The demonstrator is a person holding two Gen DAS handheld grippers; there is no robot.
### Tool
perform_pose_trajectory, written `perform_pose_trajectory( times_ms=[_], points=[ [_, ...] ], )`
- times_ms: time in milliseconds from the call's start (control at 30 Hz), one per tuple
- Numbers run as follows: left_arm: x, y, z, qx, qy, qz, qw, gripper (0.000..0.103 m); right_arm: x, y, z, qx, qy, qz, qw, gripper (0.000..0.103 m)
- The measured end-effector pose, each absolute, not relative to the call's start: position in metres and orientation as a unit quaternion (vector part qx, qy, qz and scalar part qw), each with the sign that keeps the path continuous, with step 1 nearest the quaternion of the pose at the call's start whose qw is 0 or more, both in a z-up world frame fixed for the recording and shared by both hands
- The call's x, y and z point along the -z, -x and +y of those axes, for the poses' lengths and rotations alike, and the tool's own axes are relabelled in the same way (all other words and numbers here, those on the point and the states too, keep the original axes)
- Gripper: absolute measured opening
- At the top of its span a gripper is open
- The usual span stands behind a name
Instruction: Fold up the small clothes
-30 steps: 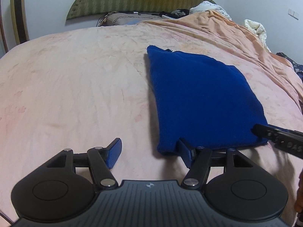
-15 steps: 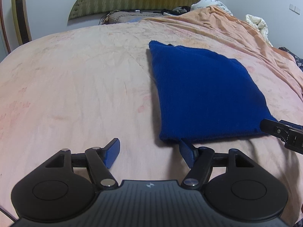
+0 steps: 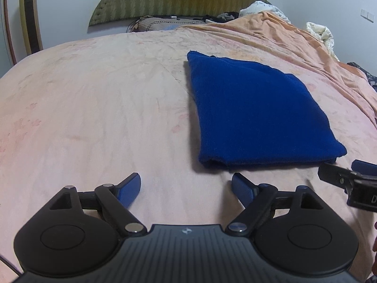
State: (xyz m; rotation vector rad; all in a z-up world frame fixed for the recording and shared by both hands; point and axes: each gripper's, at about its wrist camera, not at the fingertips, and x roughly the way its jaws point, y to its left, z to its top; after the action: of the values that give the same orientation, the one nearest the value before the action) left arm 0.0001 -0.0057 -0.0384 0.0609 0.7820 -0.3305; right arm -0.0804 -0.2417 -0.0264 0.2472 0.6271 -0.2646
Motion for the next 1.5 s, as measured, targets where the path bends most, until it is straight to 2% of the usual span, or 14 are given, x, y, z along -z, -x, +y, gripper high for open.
perform_pose_trajectory(
  times_ms=[200,900,1500],
  points=[
    [0.043,0.005,-0.006,0.144,-0.046,0.358,0.922,0.089,0.035,0.082,-0.235,0.149,-0.101,0.321,0.93,0.102],
    [0.057,0.009,-0.006,0.126,-0.061,0.334,0.932,0.103,0.052,0.075,-0.218,0.195,-0.069,0.315,0.926,0.103],
    [0.057,0.009,-0.005,0.126,-0.056,0.335,0.932,0.103,0.054,0.079,-0.223,0.183,-0.09,0.302,0.931,0.103]
  ],
)
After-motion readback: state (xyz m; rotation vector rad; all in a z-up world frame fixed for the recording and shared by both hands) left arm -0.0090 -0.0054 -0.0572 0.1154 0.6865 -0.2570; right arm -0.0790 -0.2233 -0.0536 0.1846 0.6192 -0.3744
